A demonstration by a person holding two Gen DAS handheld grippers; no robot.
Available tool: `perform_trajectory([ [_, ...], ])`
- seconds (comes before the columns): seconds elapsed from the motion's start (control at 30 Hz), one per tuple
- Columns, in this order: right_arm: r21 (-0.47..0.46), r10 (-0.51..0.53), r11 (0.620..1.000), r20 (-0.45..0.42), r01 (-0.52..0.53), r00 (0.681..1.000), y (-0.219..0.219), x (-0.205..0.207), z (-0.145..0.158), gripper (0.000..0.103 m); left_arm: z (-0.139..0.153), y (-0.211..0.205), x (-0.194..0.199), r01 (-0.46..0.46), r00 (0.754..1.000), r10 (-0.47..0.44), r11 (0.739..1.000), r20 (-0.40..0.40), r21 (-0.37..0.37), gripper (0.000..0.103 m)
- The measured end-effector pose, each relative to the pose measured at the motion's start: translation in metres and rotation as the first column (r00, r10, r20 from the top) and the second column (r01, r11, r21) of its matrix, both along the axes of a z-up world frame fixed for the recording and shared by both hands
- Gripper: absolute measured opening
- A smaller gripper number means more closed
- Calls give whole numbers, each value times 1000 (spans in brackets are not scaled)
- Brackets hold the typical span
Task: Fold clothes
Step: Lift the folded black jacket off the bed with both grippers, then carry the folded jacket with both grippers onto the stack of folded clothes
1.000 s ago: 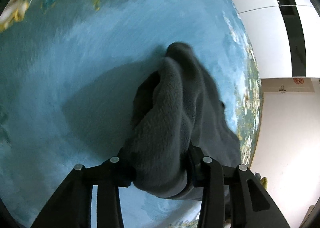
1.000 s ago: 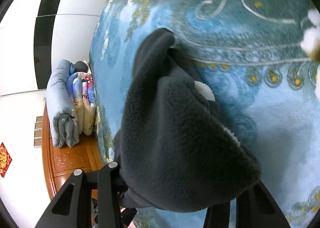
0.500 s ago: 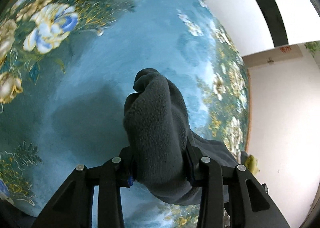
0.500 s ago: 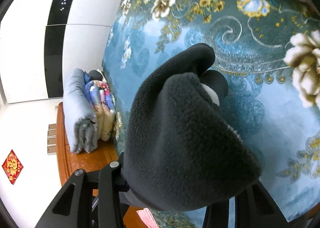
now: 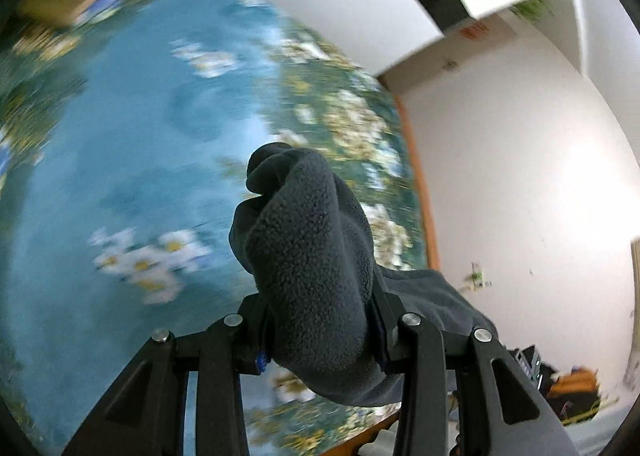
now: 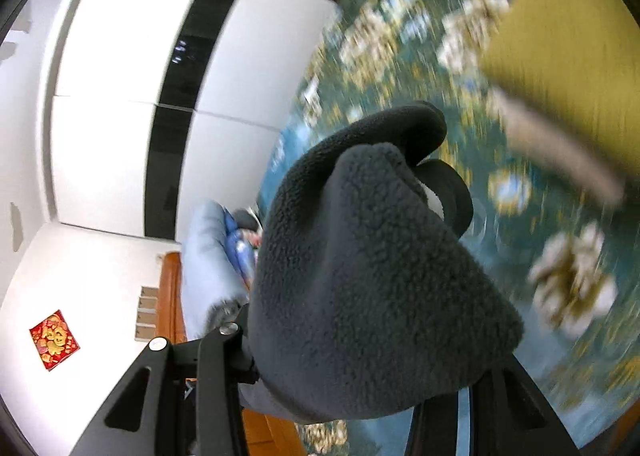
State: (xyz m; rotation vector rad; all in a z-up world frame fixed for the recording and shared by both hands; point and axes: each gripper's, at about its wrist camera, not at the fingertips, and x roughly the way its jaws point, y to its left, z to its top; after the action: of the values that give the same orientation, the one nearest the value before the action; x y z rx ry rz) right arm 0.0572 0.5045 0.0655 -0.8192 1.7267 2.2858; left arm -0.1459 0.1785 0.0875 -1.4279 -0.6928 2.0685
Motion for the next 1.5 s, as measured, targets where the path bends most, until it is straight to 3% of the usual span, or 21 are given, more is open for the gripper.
perform_trajectory([
  [0.13,66,-1,998,-47,4,999,99,17,39,48,22,106,1,28,999,-27,999,-27,19,40],
  [0.33,160,4,987,-27,0,1000,240,44,75,48,17,237,17,52,999,-52,995,1,83,40],
  [0.5,169,41,985,-5,-40,999,318,80,50,48,-21,309,55,104,994,-107,993,33,60,40],
  [0.7,68,30,997,84,-36,996,356,130,-43,48,-83,337,95,172,978,-167,985,129,-30,40],
  [0.93,-78,-44,996,73,50,996,366,176,-121,50,-136,329,117,187,937,-167,982,307,-37,47],
  [1.07,-101,-66,992,76,73,995,365,182,-130,53,-135,323,114,196,927,-178,980,330,-21,54],
  [1.2,-107,-79,990,78,87,994,364,189,-131,63,-126,314,108,216,924,-193,976,330,-33,62],
  [1.37,-106,-113,987,100,123,989,365,217,-128,71,-118,298,97,160,942,-131,985,310,-69,63],
  [1.5,-60,-189,978,141,199,972,373,247,-119,72,-112,291,86,121,952,-87,988,294,-100,63],
])
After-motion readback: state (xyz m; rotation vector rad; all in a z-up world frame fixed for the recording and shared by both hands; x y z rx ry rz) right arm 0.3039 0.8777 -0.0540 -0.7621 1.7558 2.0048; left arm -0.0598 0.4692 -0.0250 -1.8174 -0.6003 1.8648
